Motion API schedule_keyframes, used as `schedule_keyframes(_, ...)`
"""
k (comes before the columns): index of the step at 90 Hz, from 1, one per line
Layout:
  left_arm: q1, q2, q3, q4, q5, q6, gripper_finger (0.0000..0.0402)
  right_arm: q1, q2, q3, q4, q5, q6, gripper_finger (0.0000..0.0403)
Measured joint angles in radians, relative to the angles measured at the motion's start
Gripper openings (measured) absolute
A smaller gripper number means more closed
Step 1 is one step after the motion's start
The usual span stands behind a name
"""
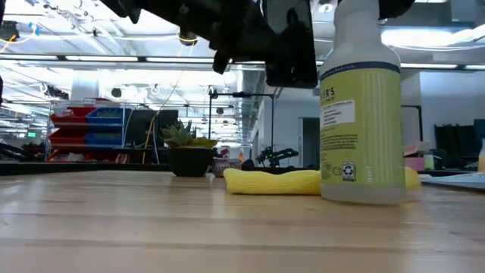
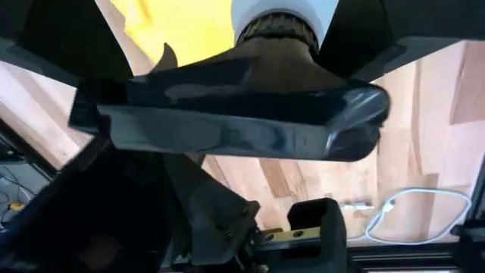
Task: Apply microfiber cloth
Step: Spray the front side of the cellphone using a spray bottle
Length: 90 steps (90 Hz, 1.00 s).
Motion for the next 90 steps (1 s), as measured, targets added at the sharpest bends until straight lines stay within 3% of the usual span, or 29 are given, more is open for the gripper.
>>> schedule_keyframes(14, 0.001, 0.001, 0.0, 0.041, 0.024, 0.069, 0.0013, -0.012, 0.012, 0.0, 0.028, -0.059, -0.027, 0.0386)
schedule_keyframes(35, 0.002, 0.001, 0.0, 0.049, 0.048, 0.087, 0.0013, -0.01, 0.01, 0.0, 0.096, -0.064, -0.134, 0.0383)
schedule_keyframes(77, 0.0, 0.001, 0.0, 0.042, 0.047, 0.116, 0.0013, -0.008, 0.01, -0.112, 0.271, -0.057, -0.152, 0.0334)
schedule_keyframes(90, 0.03, 0.001, 0.0, 0.055, 0.173, 0.186, 0.0013, -0.012, 0.01, -0.113, 0.318, -0.118, -0.206, 0.0331)
